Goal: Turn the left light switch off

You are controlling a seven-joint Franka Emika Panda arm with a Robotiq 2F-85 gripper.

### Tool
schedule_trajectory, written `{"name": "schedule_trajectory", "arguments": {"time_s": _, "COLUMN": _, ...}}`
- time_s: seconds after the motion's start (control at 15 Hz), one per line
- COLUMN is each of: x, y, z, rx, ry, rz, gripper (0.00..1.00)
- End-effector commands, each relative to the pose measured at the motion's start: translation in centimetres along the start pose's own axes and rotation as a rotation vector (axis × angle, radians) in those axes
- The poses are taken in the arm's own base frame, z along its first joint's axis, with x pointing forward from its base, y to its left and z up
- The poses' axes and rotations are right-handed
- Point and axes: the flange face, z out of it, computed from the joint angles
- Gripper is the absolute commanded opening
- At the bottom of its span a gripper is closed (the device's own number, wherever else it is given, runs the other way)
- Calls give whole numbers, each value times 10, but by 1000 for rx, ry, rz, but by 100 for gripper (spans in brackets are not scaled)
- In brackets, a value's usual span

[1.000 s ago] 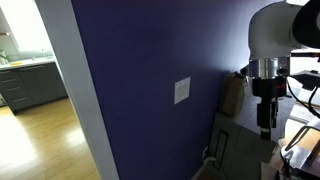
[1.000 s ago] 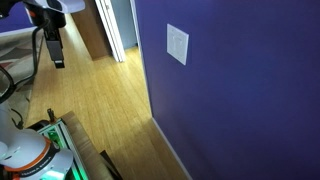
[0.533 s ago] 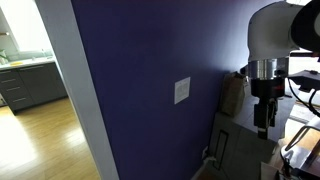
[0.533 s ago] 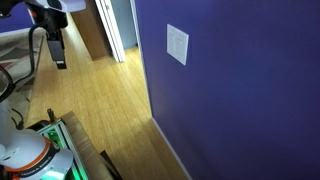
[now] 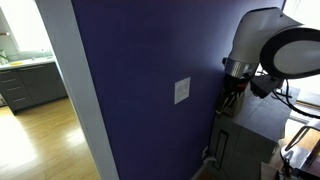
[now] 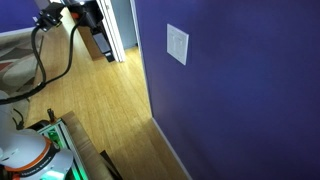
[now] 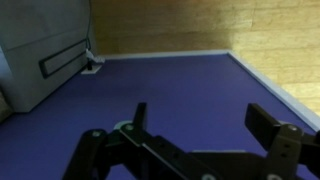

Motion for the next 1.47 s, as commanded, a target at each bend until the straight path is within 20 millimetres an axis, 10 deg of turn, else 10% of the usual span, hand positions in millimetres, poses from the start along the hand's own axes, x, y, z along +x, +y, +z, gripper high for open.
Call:
{"name": "schedule_trajectory", "arguments": {"time_s": 0.0, "x": 20, "y": -2, "z": 9, "rx": 16, "ry": 139, "rz": -10, "gripper": 100}}
{"name": "schedule_trajectory", "arguments": {"time_s": 0.6, "x": 61, "y": 0, "z": 29, "rx": -2, "ry": 317, "rz": -24, "gripper": 100}}
{"name": "schedule_trajectory", "arguments": {"time_s": 1.4, "x": 66, "y": 9, "z": 25, "rx": 9, "ry": 379, "rz": -38, "gripper": 100}}
